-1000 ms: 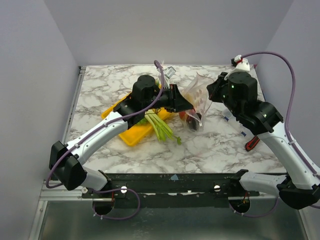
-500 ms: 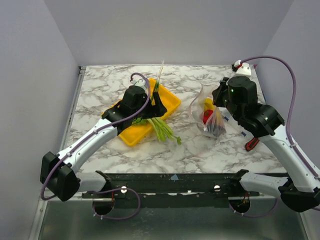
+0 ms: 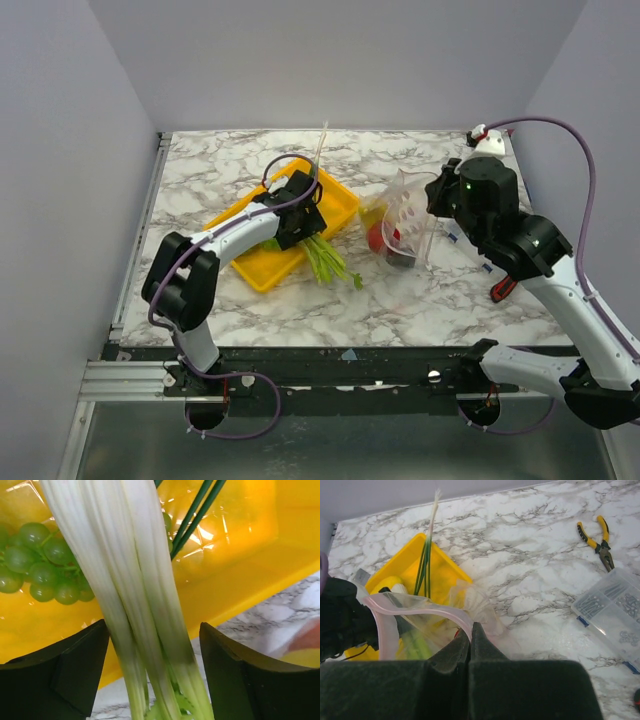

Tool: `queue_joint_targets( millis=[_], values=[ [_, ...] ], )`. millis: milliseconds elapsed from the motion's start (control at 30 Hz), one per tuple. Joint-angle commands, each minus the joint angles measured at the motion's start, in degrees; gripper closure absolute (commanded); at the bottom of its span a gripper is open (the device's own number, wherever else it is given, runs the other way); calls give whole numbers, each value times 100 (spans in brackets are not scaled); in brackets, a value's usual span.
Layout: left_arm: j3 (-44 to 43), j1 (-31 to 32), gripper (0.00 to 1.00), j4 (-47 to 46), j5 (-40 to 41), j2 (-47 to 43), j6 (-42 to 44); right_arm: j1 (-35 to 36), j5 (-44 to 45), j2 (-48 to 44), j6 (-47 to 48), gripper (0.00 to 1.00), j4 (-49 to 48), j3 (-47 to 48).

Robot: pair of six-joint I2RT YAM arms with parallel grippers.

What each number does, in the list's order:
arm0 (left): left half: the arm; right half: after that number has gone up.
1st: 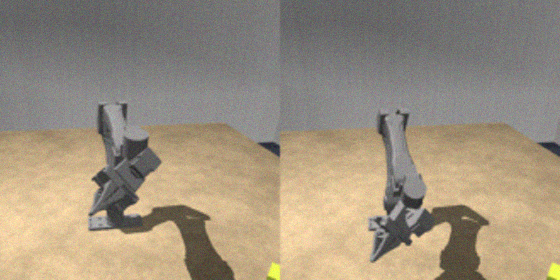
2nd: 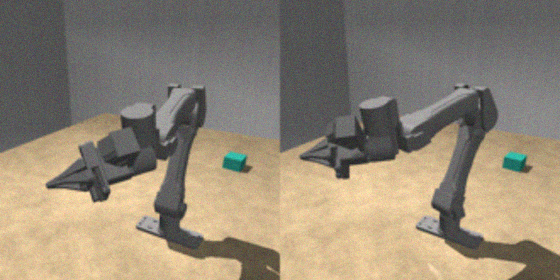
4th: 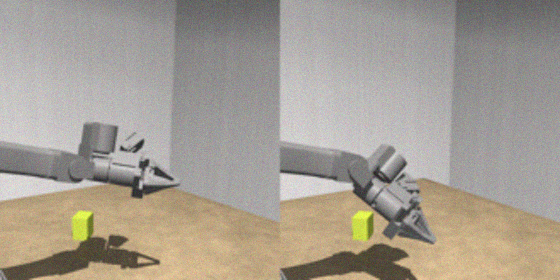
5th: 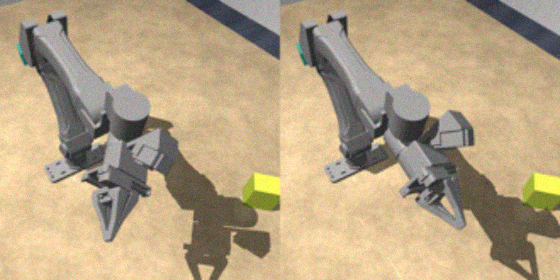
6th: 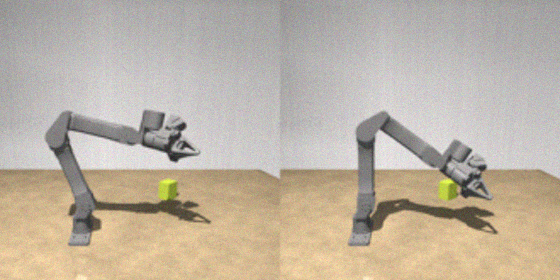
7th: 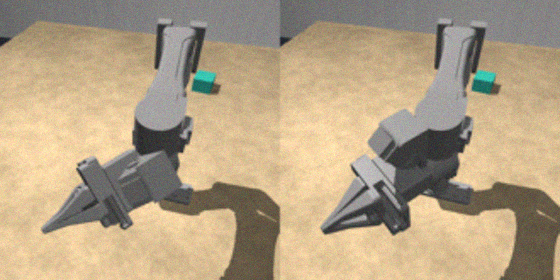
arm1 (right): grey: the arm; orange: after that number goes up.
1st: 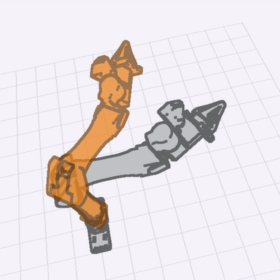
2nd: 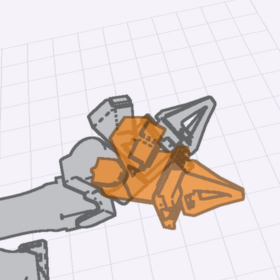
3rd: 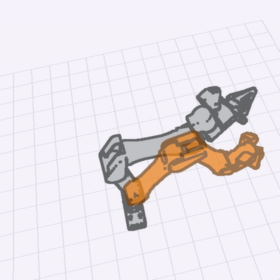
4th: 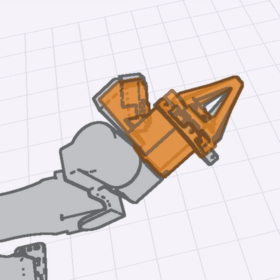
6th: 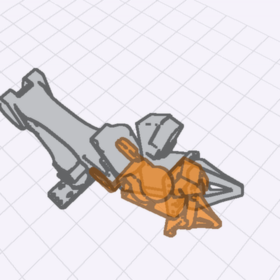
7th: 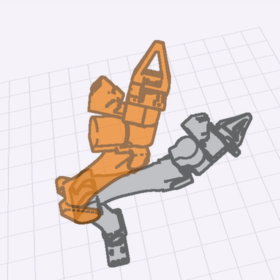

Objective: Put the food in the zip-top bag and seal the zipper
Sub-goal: Adjust the fake vegetable in the bin.

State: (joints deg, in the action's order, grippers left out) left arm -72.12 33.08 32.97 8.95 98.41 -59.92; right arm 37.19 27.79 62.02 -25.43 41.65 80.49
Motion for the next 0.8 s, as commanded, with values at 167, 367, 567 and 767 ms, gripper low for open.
queue_joint_targets(
  millis=[167, 367, 567, 767],
  values=[
    [57, -46, 100, -158, 271, -231, 678, 31, 175, -354, 27, 99, -389, -66],
    [198, -60, 100, -100, -146, -1176, 2755, 26, 70, -319, 47, 99, -466, -164],
    [-443, -95, 100, 765, -169, -814, 5482, 26, -108, -212, 83, 99, -513, -252],
    [-680, -230, 100, 347, 355, -127, 7207, 33, -149, -208, 92, 99, -480, -297]
  ],
)
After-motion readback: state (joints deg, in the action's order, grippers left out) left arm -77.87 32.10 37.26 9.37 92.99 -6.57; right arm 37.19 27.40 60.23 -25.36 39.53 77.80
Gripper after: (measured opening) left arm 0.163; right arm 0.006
